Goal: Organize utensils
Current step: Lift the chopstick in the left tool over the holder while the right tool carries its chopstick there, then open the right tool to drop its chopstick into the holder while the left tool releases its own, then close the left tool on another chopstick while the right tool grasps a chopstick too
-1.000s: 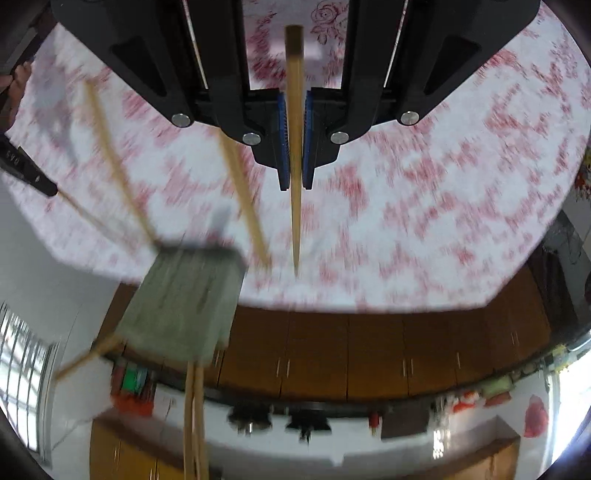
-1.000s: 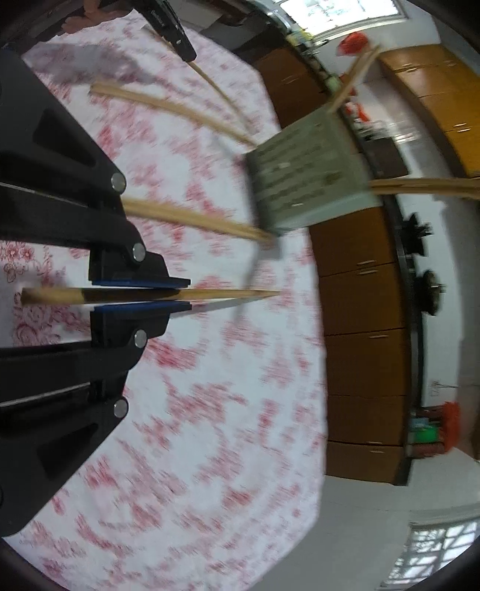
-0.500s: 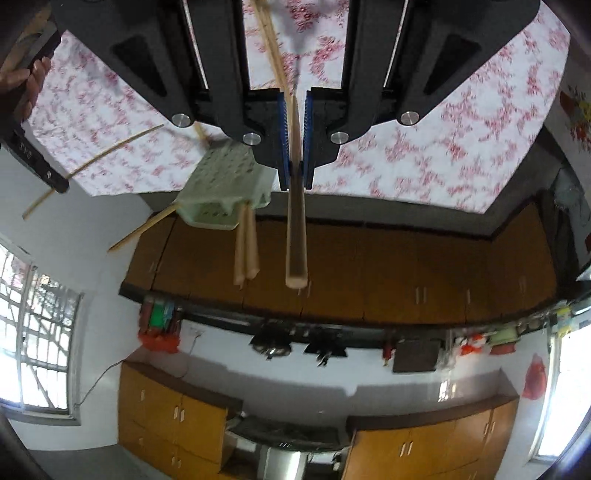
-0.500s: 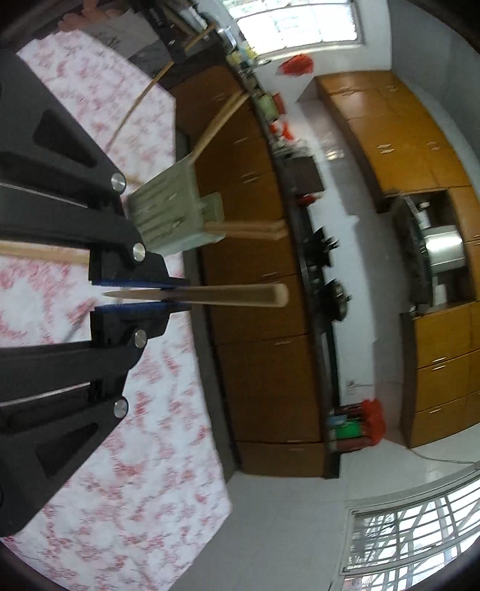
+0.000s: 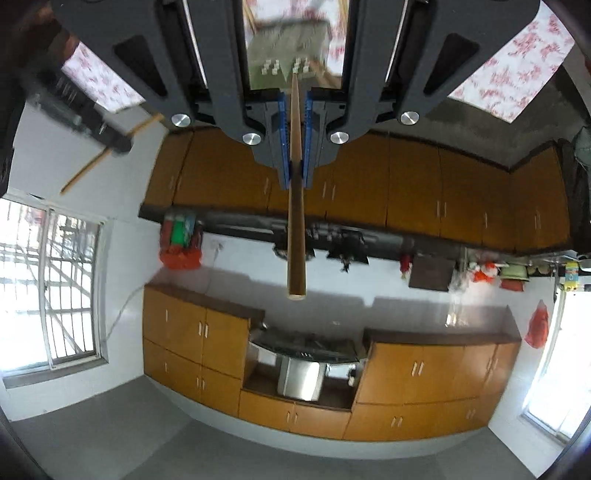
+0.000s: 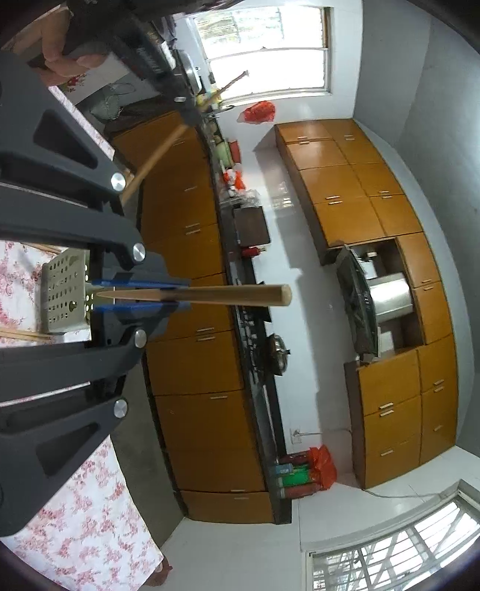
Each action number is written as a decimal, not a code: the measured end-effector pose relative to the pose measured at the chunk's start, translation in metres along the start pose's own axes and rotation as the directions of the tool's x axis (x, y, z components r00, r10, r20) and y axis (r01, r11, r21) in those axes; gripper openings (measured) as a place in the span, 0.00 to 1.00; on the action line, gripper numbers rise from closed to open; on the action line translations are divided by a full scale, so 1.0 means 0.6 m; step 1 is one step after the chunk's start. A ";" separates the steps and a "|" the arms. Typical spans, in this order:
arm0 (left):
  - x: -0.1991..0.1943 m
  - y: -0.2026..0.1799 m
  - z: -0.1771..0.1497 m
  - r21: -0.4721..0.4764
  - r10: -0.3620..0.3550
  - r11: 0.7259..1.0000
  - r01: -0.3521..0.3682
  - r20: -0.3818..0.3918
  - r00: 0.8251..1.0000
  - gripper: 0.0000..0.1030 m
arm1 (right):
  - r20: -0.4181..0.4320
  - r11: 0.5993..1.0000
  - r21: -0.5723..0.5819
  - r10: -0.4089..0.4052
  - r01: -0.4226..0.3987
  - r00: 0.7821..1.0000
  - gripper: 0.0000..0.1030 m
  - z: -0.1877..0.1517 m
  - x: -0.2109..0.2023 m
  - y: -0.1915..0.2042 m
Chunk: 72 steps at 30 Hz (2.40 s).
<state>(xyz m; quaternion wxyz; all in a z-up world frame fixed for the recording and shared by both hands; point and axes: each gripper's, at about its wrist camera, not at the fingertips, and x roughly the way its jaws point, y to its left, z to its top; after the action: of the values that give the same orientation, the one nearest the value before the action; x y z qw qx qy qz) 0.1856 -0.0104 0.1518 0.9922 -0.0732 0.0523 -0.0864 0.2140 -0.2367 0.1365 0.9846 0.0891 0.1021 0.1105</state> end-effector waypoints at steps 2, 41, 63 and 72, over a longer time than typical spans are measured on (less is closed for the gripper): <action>0.027 -0.008 -0.012 0.013 0.008 1.000 -0.008 0.000 1.000 0.07 | -0.027 1.000 -0.010 -0.013 0.012 1.000 0.08 -0.006 0.025 0.002; -0.001 0.096 -0.299 0.014 0.105 0.993 -0.118 -0.568 0.816 0.35 | -0.588 0.993 0.053 -0.054 0.105 0.807 0.14 -0.358 0.034 -0.074; 0.022 0.073 -0.395 0.026 0.053 0.998 -0.050 -0.717 0.696 0.24 | -0.628 0.991 0.018 -0.092 0.133 0.773 0.12 -0.391 0.037 -0.075; 0.027 0.080 -0.407 0.096 0.128 0.992 -0.084 -0.721 0.681 0.08 | -0.637 0.990 -0.019 -0.117 0.136 0.762 0.08 -0.402 0.041 -0.076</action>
<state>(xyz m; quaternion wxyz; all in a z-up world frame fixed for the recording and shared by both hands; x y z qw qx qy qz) 0.1806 0.0001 -0.0971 0.8955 -0.0026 0.4421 -0.0523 0.1933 -0.2376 -0.1091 0.8957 0.0534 0.4364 0.0660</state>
